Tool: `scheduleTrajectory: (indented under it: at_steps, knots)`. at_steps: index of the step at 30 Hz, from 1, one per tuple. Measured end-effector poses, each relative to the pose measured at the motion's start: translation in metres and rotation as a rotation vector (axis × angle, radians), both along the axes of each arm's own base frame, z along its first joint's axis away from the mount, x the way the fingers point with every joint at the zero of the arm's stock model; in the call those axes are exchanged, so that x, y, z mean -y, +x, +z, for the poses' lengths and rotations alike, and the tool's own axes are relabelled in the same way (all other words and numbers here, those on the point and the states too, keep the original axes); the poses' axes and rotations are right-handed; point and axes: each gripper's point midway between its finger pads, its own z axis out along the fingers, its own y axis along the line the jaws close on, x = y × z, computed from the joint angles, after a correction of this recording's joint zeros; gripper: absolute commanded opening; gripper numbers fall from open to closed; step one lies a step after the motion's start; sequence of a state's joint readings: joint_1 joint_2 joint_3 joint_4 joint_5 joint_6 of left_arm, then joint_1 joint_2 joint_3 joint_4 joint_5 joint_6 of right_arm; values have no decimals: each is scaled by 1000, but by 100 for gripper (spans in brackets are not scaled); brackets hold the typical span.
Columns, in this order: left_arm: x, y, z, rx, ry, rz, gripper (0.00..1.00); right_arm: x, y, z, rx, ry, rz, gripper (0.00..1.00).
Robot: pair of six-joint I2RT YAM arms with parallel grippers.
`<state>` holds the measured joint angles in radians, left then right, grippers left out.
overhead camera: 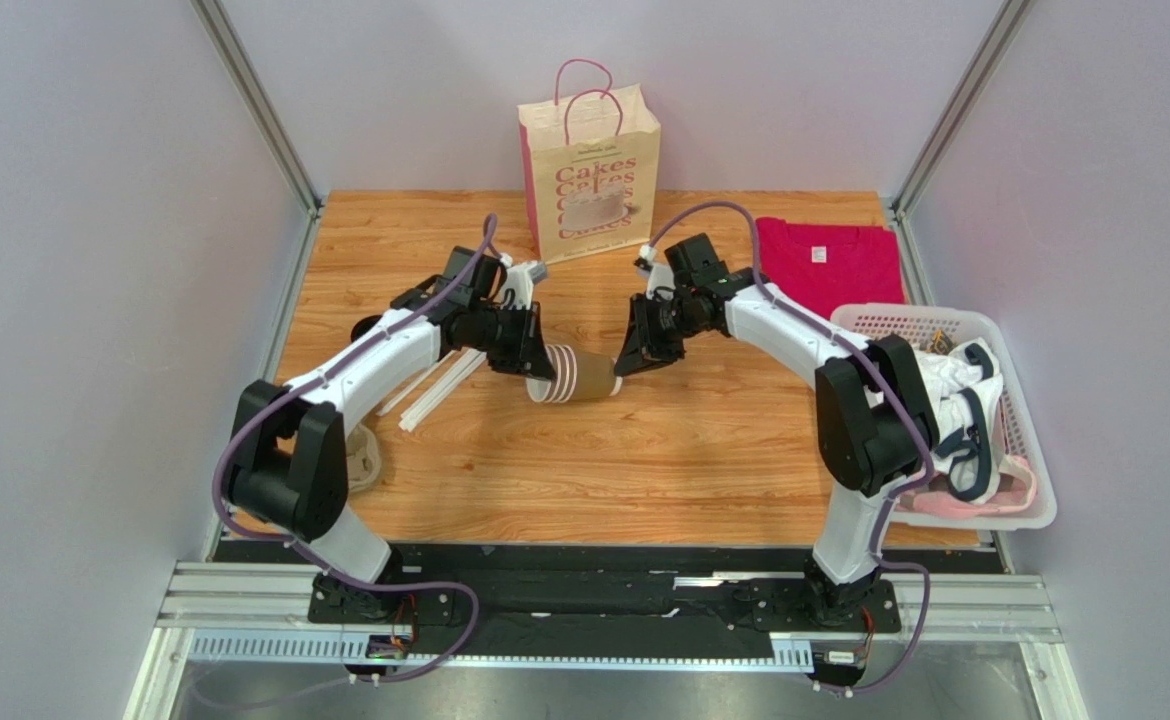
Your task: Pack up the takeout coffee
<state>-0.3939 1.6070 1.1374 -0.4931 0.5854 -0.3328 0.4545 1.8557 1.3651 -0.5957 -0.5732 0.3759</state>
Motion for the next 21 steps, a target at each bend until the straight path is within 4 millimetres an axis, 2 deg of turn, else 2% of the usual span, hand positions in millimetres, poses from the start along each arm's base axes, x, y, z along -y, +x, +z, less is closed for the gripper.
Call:
scheduleTrajectory:
  at_steps: [1, 2, 5, 8, 10, 13, 16, 18, 21]
  knots:
    - [-3, -2, 10, 35, 24, -14, 0, 1, 2, 6, 10, 13, -3, 23]
    - [-3, -4, 15, 58, 36, -29, 0, 3, 4, 15, 23, 27, -6, 31]
    - [-4, -7, 38, 186, 134, -108, 0, 6, 9, 46, 85, 70, 2, 46]
    - [2, -13, 54, 292, 235, -207, 0, 6, 10, 73, 137, 109, 15, 52]
    - [3, -20, 58, 325, 310, -275, 0, 2, 7, 85, 148, 141, 31, 55]
    - [4, -26, 53, 329, 410, -355, 0, -1, 2, 89, 124, 169, 42, 59]
    - [4, -30, 36, 312, 535, -440, 0, -6, -2, 86, 81, 195, 46, 60]
    - [-1, -33, 23, 300, 629, -484, 0, -10, -4, 81, 58, 206, 50, 60]
    - [-7, -35, 23, 340, 735, -522, 0, -11, -8, 64, -11, 204, 40, 61]
